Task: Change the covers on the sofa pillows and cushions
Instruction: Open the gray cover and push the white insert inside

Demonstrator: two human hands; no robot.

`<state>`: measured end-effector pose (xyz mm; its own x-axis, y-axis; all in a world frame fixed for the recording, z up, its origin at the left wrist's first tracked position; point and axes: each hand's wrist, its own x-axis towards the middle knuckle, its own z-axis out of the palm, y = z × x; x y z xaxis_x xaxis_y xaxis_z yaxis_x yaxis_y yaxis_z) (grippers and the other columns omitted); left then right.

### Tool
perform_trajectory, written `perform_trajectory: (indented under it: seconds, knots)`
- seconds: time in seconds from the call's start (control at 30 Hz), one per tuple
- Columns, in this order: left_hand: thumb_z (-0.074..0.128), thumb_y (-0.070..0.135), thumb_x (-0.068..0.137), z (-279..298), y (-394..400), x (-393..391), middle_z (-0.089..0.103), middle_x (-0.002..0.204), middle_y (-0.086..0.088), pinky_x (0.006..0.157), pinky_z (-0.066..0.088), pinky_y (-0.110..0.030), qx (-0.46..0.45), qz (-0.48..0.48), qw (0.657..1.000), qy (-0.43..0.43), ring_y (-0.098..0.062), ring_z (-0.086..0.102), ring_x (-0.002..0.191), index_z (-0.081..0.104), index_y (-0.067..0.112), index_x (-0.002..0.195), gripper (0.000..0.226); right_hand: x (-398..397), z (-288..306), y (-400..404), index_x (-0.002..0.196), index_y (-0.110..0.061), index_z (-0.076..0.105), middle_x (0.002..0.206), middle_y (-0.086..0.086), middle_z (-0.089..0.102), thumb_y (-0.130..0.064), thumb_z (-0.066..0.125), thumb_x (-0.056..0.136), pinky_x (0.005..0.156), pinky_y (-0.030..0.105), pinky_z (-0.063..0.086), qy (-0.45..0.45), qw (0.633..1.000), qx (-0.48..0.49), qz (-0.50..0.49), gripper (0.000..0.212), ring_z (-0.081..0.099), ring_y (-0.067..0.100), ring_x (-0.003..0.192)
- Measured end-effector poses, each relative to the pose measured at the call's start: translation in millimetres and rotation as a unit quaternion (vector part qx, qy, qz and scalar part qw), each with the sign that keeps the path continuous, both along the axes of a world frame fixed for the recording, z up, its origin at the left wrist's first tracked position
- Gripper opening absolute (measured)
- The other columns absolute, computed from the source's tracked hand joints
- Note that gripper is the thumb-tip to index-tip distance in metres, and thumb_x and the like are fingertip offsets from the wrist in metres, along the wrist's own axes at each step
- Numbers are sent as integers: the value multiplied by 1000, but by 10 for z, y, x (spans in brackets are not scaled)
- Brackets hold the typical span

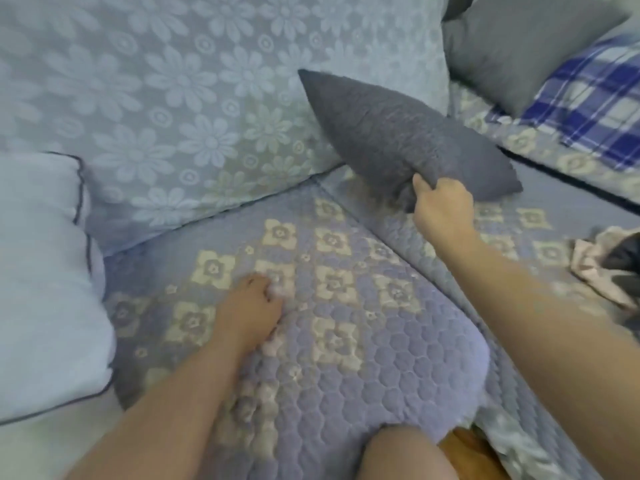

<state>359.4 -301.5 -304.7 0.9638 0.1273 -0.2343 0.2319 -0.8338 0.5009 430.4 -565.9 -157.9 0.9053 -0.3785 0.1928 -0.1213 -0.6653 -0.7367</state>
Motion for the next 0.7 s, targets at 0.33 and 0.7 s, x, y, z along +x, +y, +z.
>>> perform_trajectory:
  seconds: [0.33,0.7]
  knots:
    - [68,55,88,997,275,-1305,59,128,-8,96,55,-49,-482,360,797,-46,-28,63,106,48,18,137,65,-3520,-1218,961,85,-23,64,93,0,64,-34,56,99,69,20,36,149,953,18,264,20,59,16,87]
    - [55,46,101,909,-185,-2508,72,118,-7,75,62,-46,-616,268,738,62,-32,74,96,58,25,131,37,-3084,-840,524,131,-28,55,118,-10,62,11,42,98,93,29,53,46,933,159,319,53,59,0,106]
